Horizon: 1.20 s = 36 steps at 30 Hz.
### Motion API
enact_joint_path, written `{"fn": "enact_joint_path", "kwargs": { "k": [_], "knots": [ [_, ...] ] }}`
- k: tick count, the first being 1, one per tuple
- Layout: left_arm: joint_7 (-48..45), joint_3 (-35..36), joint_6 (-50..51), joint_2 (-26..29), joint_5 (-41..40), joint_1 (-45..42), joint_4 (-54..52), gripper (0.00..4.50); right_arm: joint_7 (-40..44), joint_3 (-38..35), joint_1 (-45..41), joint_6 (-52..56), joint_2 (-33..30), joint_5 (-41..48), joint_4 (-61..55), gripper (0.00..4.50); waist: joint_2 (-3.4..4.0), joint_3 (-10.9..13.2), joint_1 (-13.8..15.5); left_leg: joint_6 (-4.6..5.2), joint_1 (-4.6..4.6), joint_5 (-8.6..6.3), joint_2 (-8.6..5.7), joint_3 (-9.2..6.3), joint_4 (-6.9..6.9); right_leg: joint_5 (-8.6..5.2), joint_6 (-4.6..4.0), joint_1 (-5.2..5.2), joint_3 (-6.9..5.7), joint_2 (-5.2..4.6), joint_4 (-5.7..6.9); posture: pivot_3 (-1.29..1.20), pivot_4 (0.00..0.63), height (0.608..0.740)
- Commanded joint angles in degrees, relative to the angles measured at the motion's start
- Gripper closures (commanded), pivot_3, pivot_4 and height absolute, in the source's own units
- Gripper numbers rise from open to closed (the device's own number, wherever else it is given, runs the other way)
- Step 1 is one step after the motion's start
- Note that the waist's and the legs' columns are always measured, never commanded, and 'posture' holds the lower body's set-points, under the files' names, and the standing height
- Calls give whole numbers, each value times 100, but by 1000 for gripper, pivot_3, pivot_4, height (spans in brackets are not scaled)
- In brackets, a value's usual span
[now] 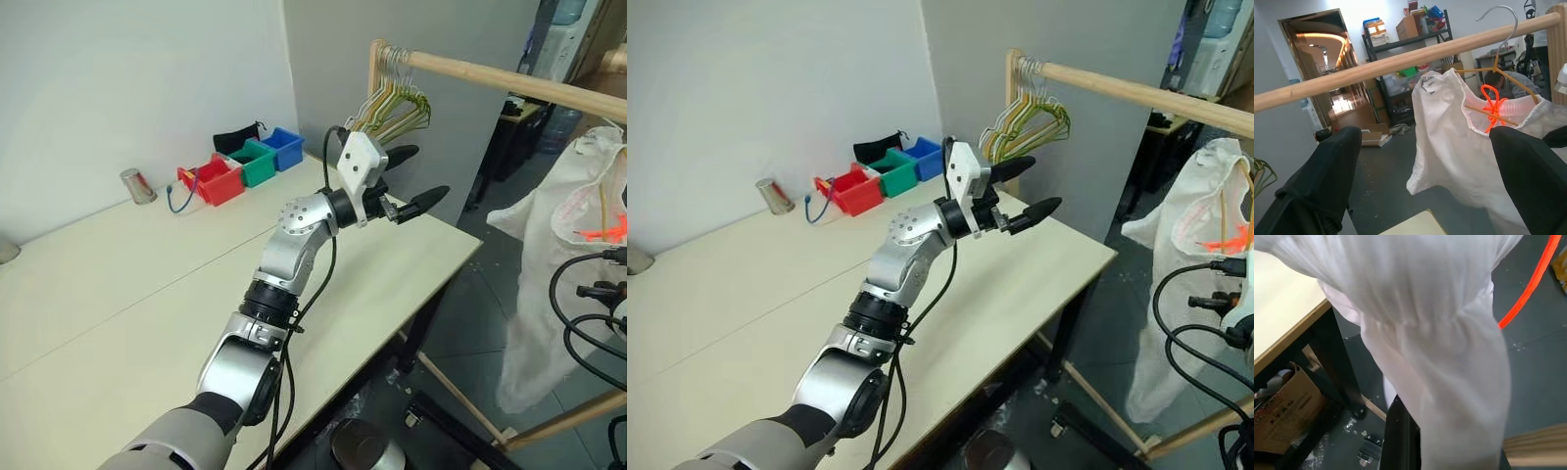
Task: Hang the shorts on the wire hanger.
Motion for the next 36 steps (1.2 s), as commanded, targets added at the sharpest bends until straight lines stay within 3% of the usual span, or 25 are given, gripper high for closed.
{"fn": "enact_joint_path", "kwargs": {
  "k": [1, 4, 12, 20, 27, 36],
  "knots": [
    [35, -58, -194, -68, 57, 22, -244, 44, -108, -346, -532, 39, -253, -152, 486, 4500, 0, 0, 25, 0, 0, 0, 0, 0, 0, 0, 1, 0, 0, 0, 0, -629, 0, 740],
    [41, -134, -360, -100, 178, 32, -198, 44, -20, -236, -717, 38, -599, -200, 934, 4500, -2, 2, 90, 0, 0, 0, -11, 2, 0, -1, 5, 1, 2, -12, -1, -629, 0, 740],
    [114, -126, -373, -178, 220, 57, -240, 44, 43, -350, -1132, -12, -735, -255, 1742, 4500, -20, 13, 198, 0, 1, 0, -13, 6, 1, -1, 8, 2, 7, -13, -2, -603, 0, 740],
    [197, -122, -309, -140, 250, 118, -347, 44, -83, -826, -1678, 39, -329, -129, 2332, 4500, -34, 21, 342, 0, 1, 0, -18, 7, 1, 0, 9, 2, 9, -16, -2, -576, 0, 740],
    [245, -91, -303, -101, 261, 108, -342, 44, -85, -647, -1699, 39, -368, 22, 2428, 4500, -29, 19, 451, 0, -1, 0, -27, 6, 2, 3, 15, 3, 12, -25, -5, -567, 0, 740],
    [295, -98, -279, -44, 260, 132, -365, 0, -274, -566, -1587, 39, -419, 39, 2415, 2530, -34, 22, 553, 0, -2, 0, -32, 4, 3, 5, 19, 4, 13, -28, -8, -558, 0, 740]
  ]
}}
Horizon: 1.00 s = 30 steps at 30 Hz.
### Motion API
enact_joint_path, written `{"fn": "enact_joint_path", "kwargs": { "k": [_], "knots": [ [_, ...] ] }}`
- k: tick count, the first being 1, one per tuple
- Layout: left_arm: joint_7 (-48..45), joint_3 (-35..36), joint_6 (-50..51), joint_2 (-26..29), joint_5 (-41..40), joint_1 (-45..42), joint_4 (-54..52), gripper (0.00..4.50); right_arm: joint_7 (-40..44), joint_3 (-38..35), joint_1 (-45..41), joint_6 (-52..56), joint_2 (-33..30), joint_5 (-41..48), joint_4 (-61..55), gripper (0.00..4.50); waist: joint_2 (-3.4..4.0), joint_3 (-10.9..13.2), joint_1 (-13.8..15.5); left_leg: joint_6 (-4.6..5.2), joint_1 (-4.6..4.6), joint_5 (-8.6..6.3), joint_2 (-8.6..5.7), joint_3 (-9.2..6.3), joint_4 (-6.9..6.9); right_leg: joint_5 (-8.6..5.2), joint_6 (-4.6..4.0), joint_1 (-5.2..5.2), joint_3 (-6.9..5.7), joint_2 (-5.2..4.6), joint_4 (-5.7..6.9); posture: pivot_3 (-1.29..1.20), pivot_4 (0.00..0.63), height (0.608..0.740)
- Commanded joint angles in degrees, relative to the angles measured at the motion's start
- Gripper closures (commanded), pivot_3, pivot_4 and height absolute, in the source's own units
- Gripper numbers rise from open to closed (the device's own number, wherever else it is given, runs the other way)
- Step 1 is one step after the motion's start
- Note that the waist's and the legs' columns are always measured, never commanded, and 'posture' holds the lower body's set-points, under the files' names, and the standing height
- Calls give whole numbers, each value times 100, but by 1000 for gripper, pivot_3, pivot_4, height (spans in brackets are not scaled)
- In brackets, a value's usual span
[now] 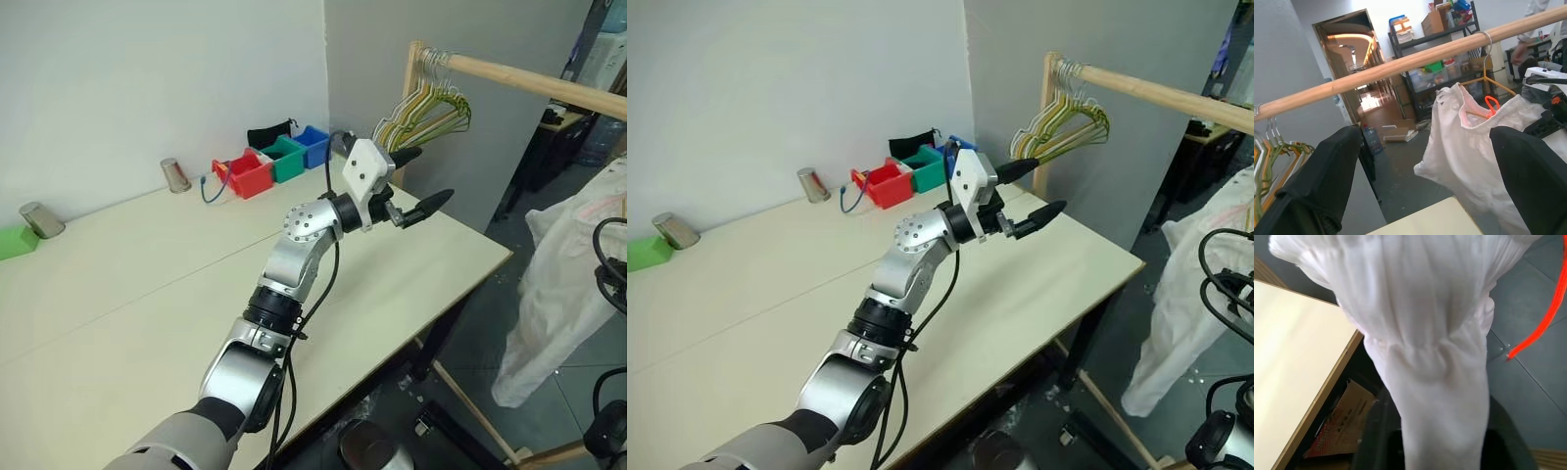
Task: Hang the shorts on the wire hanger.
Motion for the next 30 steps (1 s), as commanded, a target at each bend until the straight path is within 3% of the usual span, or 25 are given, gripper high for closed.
{"fn": "enact_joint_path", "kwargs": {
  "k": [1, 12, 27, 30],
  "knots": [
    [55, 40, -46, 32, 8, -34, -236, 0, -87, -32, -27, 40, -166, 36, -185, 2353, -1, 0, 20, 0, 0, 0, 0, 0, 0, 0, 0, 0, 0, 0, 0, -558, 0, 740],
    [41, 47, -69, 39, 5, -72, -177, 0, -364, 251, 170, 40, -347, -69, -762, 31, -14, 9, 103, 0, -1, 0, -2, -3, 0, 0, 1, -1, -2, -1, -1, -569, 1, 740],
    [55, 96, -49, 190, 8, -51, -178, 0, -1198, 809, -39, 40, -467, -403, -2082, 31, -16, 10, 103, -1, -5, 0, -6, -8, -1, -1, 2, -4, -3, -6, -4, -567, 0, 740],
    [33, 94, -53, 242, 22, -26, -171, 0, -1258, 1109, 294, 40, -647, -430, -2477, 31, -17, 11, 111, -1, -7, 0, -7, -10, -1, -2, 4, -6, -4, -6, -4, -566, 0, 740]
  ]
}}
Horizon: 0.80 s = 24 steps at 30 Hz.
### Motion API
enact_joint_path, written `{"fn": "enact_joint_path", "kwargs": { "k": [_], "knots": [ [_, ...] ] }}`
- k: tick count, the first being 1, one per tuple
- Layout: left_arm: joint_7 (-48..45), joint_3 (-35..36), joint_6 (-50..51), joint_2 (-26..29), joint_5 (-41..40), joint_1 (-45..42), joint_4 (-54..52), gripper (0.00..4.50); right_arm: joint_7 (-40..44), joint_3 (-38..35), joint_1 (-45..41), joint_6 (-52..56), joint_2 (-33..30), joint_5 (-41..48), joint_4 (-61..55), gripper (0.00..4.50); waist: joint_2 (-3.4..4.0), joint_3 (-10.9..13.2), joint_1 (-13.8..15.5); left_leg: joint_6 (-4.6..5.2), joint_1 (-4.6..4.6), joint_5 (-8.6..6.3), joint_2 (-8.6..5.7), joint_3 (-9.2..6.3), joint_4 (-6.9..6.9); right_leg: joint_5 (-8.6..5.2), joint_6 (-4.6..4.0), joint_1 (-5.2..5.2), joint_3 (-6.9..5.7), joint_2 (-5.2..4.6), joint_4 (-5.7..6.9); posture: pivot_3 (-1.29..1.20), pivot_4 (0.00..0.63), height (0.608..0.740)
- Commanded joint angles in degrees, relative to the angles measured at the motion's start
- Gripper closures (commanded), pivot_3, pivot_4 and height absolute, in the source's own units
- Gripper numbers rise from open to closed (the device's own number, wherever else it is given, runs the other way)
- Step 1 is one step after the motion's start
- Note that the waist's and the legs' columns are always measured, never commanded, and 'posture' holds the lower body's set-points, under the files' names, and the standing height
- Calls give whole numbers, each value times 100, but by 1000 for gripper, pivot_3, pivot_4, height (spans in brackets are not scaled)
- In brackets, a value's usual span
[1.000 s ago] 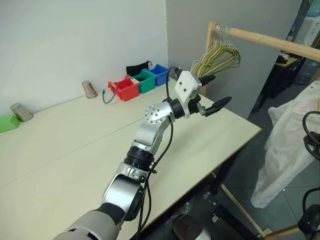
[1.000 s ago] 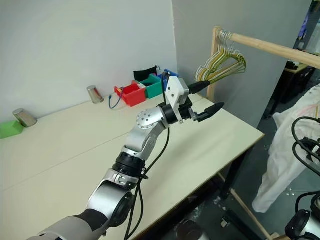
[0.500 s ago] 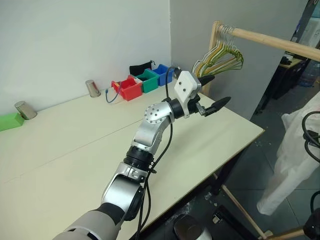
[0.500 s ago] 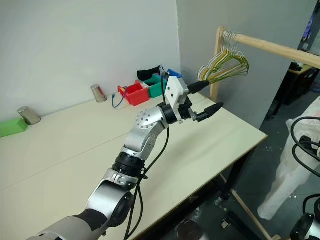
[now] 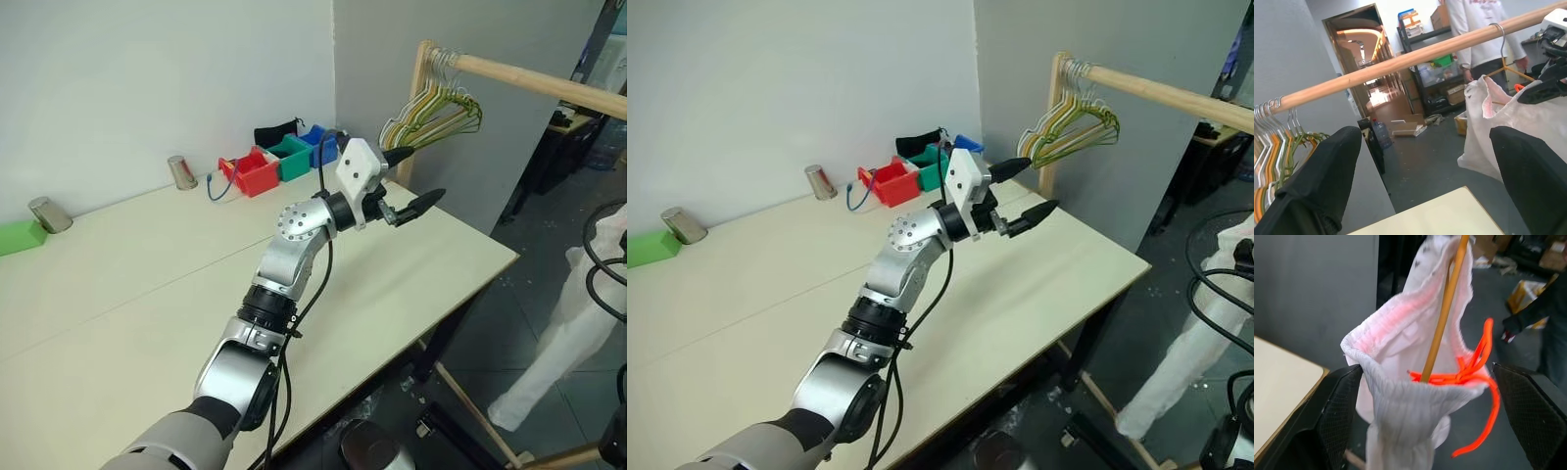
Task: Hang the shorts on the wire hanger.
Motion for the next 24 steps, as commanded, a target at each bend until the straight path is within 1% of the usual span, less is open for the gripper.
{"fn": "enact_joint_path", "kwargs": {
  "k": [1, 5, 9, 10, 12, 14, 16, 19, 20, 21, 22, 24],
  "knots": [
    [31, 82, -65, 105, 31, -35, -140, 0, -128, 372, 268, 40, -378, -118, -675, 31, 0, 0, 6, 0, 0, 0, -1, -1, -1, -1, 2, 0, -1, -1, 1, -565, 0, 740],
    [78, 159, -56, 230, 26, -71, -82, 0, -336, 826, 48, 40, -446, -271, -931, 31, -3, 2, -7, 0, 0, 0, -4, -1, 0, -2, 3, -1, 2, -4, 1, -559, 0, 740],
    [114, 181, 72, 334, 20, 4, -162, 0, -459, 1517, -367, 40, -244, -297, -1079, 31, -3, 2, -4, -1, 2, 0, -11, -2, 1, 1, 7, -1, 2, -13, 1, -539, 0, 740],
    [158, 206, 120, 367, 30, 34, -177, 0, -490, 1673, -483, 40, -105, -312, -1080, 31, -1, 0, 0, -1, 2, 1, -12, -6, 1, 1, 7, 1, -1, -13, 1, -537, 0, 740],
    [321, 280, 264, 434, 44, 101, -208, 0, -482, 1816, -740, 40, 367, -308, -1040, 31, 3, -2, -3, -1, 2, 1, -11, -8, 0, 1, 7, 0, -2, -13, 1, -527, 0, 740],
    [539, 388, 478, 482, 16, 187, -269, 0, -447, 2034, -748, 40, 630, -308, -963, 31, -1, 0, 29, 0, 1, 1, -11, -12, 1, 2, 9, -2, -2, -13, 4, -500, 0, 740],
    [840, 540, 701, 513, 10, 286, -289, 0, -355, 2285, -717, -176, 878, -279, -816, 31, -1, 0, 78, 0, -4, 1, -14, -19, 0, 1, 12, -5, -11, -17, 3, -477, 0, 740],
    [1249, 725, 992, 594, 51, 444, -391, 0, -210, 2512, -737, -745, 1148, -267, -559, 31, -1, 0, 208, 0, -6, 1, -18, -20, 0, 1, 14, -20, -12, -24, 6, -427, 0, 740],
    [1333, 766, 1060, 614, 47, 481, -436, 0, -181, 2549, -748, -866, 1202, -283, -495, 31, -1, 0, 335, 0, -7, 1, -23, -21, 0, 2, 14, -23, -14, -29, 13, -427, 0, 740],
    [1482, 802, 1119, 657, 108, 544, -490, 0, -138, 2600, -761, -1077, 1249, -313, -341, 31, -1, 0, 352, 0, -7, 1, -27, -26, 0, 3, 15, -23, -20, -33, 15, -414, 0, 740],
    [1635, 836, 1187, 712, 184, 626, -558, 0, -103, 2677, -782, -1327, 1290, -342, -146, 31, -1, 0, 434, 0, -8, 1, -27, -28, 0, 3, 15, -23, -22, -34, 15, -392, 0, 740],
    [2033, 986, 1592, 827, 254, 953, -961, 0, -43, 2886, -934, -2090, 1567, -366, 517, 31, -1, -2, 731, 0, -12, 1, -29, -37, 0, 4, 14, -24, -28, -36, 15, -298, 0, 740]
  ]
}}
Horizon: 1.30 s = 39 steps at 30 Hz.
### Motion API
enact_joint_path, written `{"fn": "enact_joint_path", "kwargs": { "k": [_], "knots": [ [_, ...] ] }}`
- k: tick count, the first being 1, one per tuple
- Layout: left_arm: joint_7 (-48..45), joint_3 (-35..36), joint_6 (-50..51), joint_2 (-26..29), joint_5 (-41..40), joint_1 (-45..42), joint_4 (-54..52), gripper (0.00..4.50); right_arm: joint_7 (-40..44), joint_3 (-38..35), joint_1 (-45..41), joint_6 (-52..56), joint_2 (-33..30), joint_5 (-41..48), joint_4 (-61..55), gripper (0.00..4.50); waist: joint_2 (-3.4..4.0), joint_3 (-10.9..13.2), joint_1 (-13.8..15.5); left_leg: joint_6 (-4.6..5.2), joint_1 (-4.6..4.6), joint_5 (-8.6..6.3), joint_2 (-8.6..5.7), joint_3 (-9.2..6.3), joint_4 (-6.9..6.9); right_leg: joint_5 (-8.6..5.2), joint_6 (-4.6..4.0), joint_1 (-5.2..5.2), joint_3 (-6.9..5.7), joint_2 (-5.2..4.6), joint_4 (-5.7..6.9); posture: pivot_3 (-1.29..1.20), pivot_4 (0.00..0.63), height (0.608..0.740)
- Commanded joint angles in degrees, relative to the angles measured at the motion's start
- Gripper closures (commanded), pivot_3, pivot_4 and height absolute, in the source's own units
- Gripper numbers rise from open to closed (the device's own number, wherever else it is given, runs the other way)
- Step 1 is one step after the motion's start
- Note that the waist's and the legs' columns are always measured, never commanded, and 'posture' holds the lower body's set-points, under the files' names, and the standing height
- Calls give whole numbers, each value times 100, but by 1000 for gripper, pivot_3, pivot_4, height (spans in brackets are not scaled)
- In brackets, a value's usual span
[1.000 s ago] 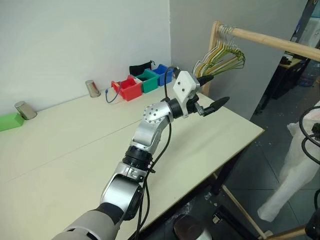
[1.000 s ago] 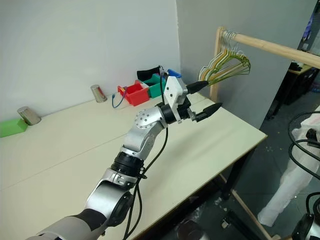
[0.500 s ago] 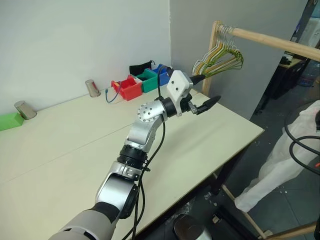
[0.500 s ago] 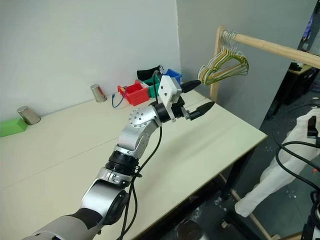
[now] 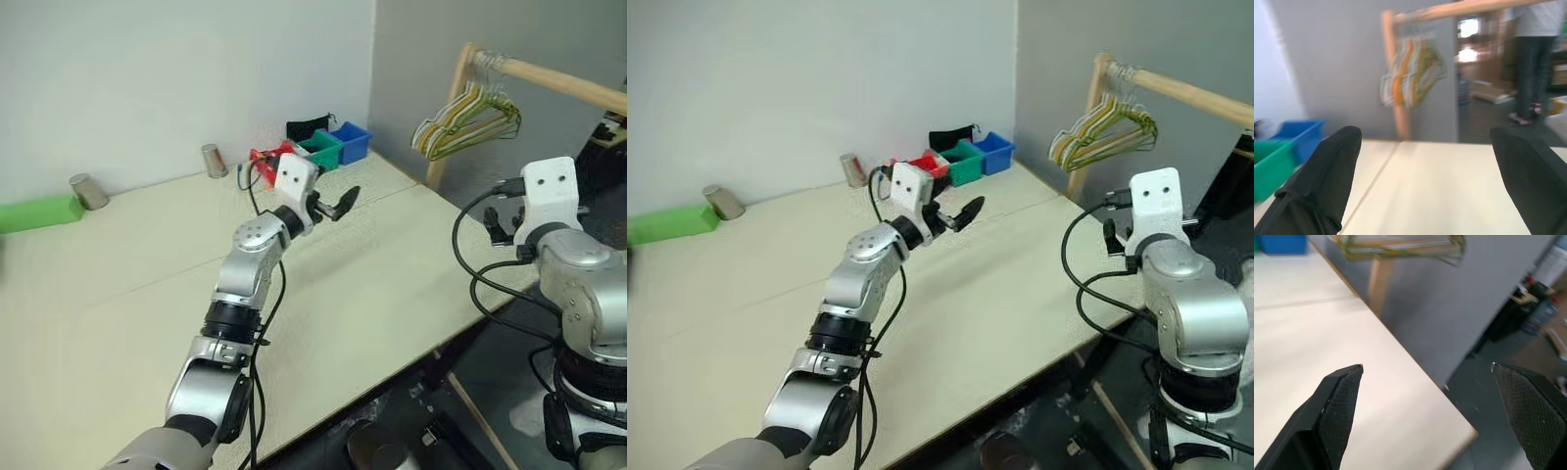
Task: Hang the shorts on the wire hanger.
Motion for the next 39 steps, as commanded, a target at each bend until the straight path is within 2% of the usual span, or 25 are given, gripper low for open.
{"fn": "enact_joint_path", "kwargs": {
  "k": [1, 4, 8, 10, 12, 16, 19, 23, 31, 39],
  "knots": [
    [713, 325, 706, 147, 129, 396, -923, 0, 143, 252, -372, -1436, 440, -114, 1004, 31, 0, -3, 246, 0, -5, 0, -3, -6, 0, 2, -4, -5, -6, -5, 0, -298, 0, 740],
    [1039, 415, 1094, 241, 222, 739, -1475, 0, 225, 448, -557, -2225, 793, -179, 1680, 31, 0, -2, 459, 0, -4, 0, -4, -10, -3, 16, -26, -5, -8, -4, 3, -202, 0, 740],
    [1584, 606, 1631, 277, 335, 1176, -2171, 0, 327, 681, -847, -3205, 1208, -265, 2701, 31, 0, -1, 923, -1, -8, 0, -3, -31, -3, 18, -30, -15, -22, 4, 11, -120, 0, 740],
    [1681, 661, 1795, 324, 342, 1343, -2424, 0, 359, 779, -948, -3478, 1372, -316, 2992, 31, 1, -3, 1303, -1, -19, 0, -3, -39, -3, 19, -32, -25, -26, 6, 12, -70, 0, 740],
    [1842, 729, 1970, 367, 407, 1588, -2720, 0, 382, 854, -1048, -3761, 1555, -359, 3358, 31, 5, -11, 1576, -13, -67, 7, -3, -45, -1, 21, -34, -76, -30, 5, 23, -21, 0, 740],
    [2013, 833, 2136, 423, 431, 1965, -3075, 0, 447, 923, -1112, -4086, 1768, -406, 3759, 31, 5, -12, 2149, -49, -118, 27, -8, -48, -5, 24, -42, -148, -29, 1, 40, 30, 0, 740],
    [2102, 920, 2232, 432, 427, 2236, -3330, 0, 514, 1002, -1099, -4242, 1874, -420, 3930, 31, 0, -17, 2475, -90, -178, 51, -20, -50, 1, 25, -43, -217, -31, -9, 70, 66, 0, 740],
    [2161, 957, 2262, 439, 432, 2392, -3428, 0, 537, 1031, -1078, -4331, 1961, -442, 4045, 31, 0, -17, 2840, -106, -190, 64, -28, -49, 1, 34, -61, -241, -32, -9, 91, 82, 0, 740],
    [2032, 835, 2046, 404, 418, 2441, -3107, 0, 464, 1059, -672, -4307, 2019, -533, 3785, 31, -1, -18, 3028, -95, -155, 95, -26, -48, 1, 76, -130, -203, -45, 40, 88, 47, 1, 740],
    [2055, 746, 2172, 249, 372, 2569, -3105, 0, 310, 886, 88, -3999, 2057, -599, 3050, 31, -2, -19, 2901, -115, -145, 107, 12, -47, -2, 86, -149, -204, -41, 82, 100, -1, 4, 740]
  ]
}}
